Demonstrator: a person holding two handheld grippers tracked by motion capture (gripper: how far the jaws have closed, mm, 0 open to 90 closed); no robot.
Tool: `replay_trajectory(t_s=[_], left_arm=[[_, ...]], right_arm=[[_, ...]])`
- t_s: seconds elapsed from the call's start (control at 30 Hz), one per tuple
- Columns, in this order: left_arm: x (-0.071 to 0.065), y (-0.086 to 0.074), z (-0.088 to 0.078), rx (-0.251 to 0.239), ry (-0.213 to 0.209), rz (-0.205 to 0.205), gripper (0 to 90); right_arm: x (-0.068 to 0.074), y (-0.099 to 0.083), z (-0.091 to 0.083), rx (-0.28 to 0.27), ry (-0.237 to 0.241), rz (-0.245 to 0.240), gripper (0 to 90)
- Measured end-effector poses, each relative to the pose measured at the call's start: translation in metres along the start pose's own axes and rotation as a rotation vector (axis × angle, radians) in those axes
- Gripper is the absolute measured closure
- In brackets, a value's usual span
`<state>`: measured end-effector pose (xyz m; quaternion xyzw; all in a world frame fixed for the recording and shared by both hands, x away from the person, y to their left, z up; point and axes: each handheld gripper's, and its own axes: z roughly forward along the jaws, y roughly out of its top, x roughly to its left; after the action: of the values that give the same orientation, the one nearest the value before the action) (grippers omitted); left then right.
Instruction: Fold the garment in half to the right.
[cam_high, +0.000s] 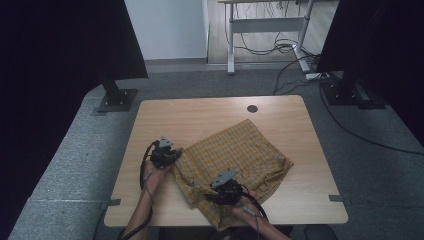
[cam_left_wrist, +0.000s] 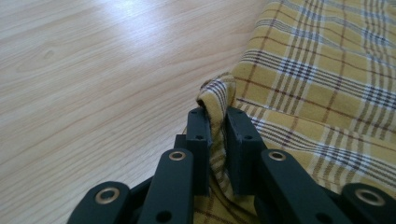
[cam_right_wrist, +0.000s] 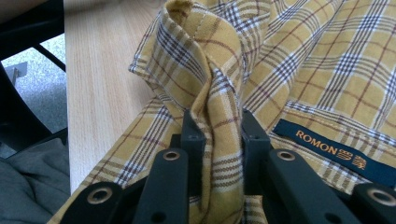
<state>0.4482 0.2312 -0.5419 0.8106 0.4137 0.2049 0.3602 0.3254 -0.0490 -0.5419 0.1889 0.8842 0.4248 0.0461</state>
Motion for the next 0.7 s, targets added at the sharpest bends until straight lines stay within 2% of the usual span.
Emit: replay_trajectory(t_s=[0.13,0.3,0.37,0.5,0.7], left_arm=[[0.004,0.001,-0.008,-0.034,-0.007,-0.005,83.0],[0.003,0.012,-0.024,-0.099,0.007,0.026,83.6],[0.004,0.018,-0.032,-0.134,0.005,0.041,83.6],[0.006,0.033,-0.051,-0.204,-0.002,0.043,83.5],[0.002,0.060,-0.074,-0.297,0.000,0.059,83.3]], right_arm=[[0.004,0.004,-0.004,-0.013,-0.013,-0.011,76.3],[0.010,0.015,-0.014,-0.045,-0.008,-0.034,76.5],[0.011,0.020,-0.019,-0.061,-0.003,-0.039,76.5],[0.015,0.031,-0.032,-0.106,-0.004,-0.061,76.5],[0.013,0.046,-0.060,-0.183,-0.011,-0.074,76.5]])
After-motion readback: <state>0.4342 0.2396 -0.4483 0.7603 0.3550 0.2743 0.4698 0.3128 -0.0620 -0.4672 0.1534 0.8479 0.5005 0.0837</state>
